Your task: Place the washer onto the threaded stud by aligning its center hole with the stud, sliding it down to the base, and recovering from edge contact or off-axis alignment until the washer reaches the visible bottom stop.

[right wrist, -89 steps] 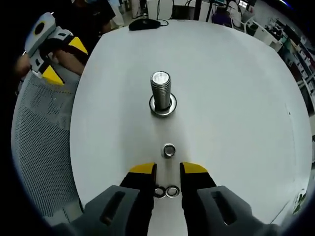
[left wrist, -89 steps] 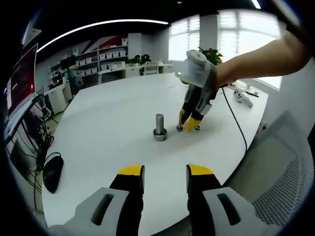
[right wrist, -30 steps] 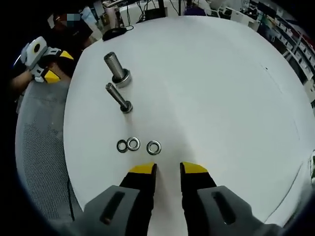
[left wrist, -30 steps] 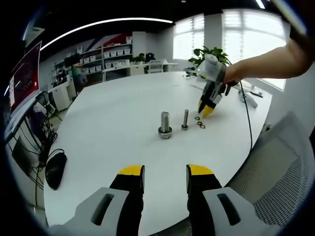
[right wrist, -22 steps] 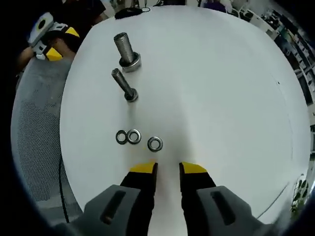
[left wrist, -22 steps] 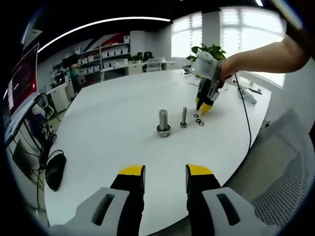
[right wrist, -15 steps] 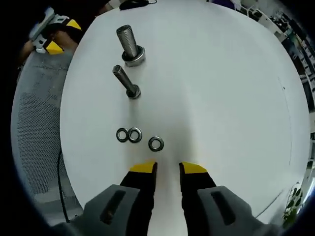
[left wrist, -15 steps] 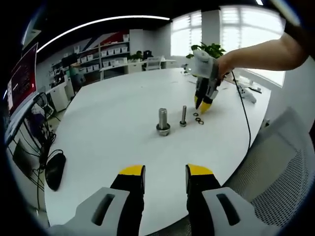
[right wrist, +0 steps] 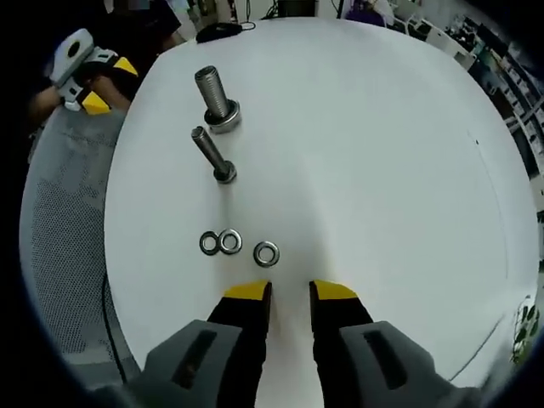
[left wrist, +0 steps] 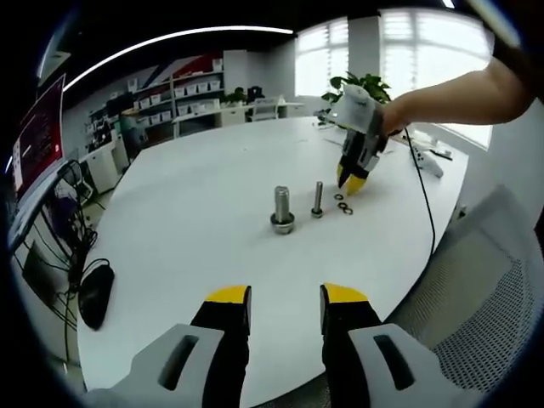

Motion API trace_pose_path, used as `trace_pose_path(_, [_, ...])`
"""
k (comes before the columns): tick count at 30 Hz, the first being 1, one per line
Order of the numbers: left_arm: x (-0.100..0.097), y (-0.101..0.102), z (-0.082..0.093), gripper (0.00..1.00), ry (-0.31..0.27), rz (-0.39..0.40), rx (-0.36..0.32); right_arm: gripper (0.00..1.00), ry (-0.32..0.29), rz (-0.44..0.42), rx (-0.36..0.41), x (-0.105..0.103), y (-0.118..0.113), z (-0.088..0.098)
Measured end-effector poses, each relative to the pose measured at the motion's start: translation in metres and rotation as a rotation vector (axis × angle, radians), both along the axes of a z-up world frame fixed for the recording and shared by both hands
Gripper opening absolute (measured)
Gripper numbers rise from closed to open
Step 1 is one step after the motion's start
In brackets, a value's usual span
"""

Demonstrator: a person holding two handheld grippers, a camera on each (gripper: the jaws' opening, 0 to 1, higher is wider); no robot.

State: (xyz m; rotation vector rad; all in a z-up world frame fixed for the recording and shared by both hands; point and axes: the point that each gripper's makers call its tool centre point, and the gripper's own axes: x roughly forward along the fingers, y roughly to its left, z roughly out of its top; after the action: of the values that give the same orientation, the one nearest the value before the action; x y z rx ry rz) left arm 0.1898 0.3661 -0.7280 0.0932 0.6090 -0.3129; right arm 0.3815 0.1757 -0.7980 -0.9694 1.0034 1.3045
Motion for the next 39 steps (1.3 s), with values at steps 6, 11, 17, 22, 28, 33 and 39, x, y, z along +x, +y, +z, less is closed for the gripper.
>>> trace_pose_path(6, [0.0,0.0,0.0,0.3,-0.004,0.001,-0.002,0.21,0.002,0.005,0.019,0.001,0.004,0.0])
trace_pose_path(11, [0.001,0.001,0.001,0.3,-0.009,0.004,-0.005,0.21,-0.004,-0.008,0.043,0.001,0.009,0.001])
trace_pose_path(17, [0.001,0.001,0.001,0.3,-0.008,0.002,-0.006,0.2,0.006,0.046,0.065,-0.011,0.02,0.001])
trace_pose_path(22, [0.001,0.001,0.002,0.3,-0.011,0.004,-0.01,0.2,0.007,0.097,0.058,-0.015,0.025,0.0])
trace_pose_path(28, [0.001,0.001,0.002,0.3,-0.012,0.006,-0.009,0.17,-0.001,0.134,0.048,-0.015,0.028,0.0])
trace_pose_path(33, [0.001,0.002,0.002,0.3,-0.011,0.008,-0.011,0.17,0.002,0.15,0.052,-0.015,0.031,0.0])
trace_pose_path(39, [0.001,0.002,0.001,0.3,-0.008,0.008,-0.007,0.16,-0.013,0.169,0.056,-0.017,0.031,0.0])
